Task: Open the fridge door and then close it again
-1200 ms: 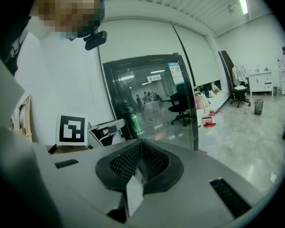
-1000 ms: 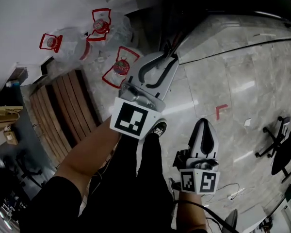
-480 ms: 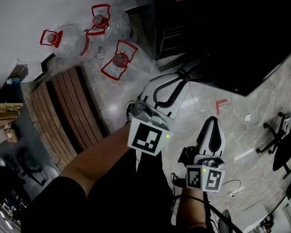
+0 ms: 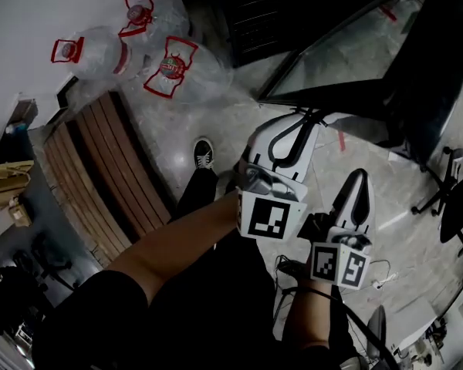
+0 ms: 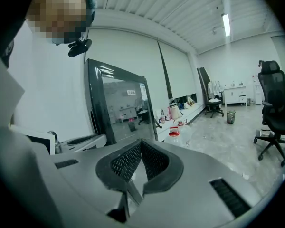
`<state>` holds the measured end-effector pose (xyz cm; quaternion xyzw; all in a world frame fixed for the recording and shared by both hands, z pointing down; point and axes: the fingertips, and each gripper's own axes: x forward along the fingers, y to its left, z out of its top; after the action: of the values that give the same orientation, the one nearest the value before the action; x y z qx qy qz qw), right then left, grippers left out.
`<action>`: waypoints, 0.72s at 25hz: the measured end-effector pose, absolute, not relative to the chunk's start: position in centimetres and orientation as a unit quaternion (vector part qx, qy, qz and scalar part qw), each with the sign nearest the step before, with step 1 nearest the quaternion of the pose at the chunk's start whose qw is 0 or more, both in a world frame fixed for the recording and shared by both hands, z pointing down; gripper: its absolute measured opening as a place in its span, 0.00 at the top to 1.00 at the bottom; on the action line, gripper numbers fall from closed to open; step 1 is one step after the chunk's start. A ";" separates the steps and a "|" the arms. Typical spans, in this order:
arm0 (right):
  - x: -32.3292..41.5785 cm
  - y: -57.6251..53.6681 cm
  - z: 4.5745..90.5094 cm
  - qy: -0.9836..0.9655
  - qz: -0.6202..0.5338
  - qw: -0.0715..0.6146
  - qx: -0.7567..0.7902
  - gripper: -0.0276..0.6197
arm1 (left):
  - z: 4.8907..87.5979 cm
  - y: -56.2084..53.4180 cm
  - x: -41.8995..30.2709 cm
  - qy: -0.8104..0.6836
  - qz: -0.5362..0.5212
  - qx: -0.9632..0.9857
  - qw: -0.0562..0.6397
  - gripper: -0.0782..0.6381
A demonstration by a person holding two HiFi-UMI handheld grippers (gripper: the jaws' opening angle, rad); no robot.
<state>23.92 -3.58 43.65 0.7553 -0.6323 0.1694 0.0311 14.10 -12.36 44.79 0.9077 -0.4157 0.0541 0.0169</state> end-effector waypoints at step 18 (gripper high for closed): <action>27.5 -0.1 43.5 -0.615 0.167 0.017 0.771 0.93 | 44.8 -11.1 16.2 -0.430 0.064 0.900 0.004 0.84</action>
<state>27.46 -0.06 43.54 0.7707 -0.6148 0.1666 0.0172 16.22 -11.09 44.81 0.9004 -0.4302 0.0643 0.0036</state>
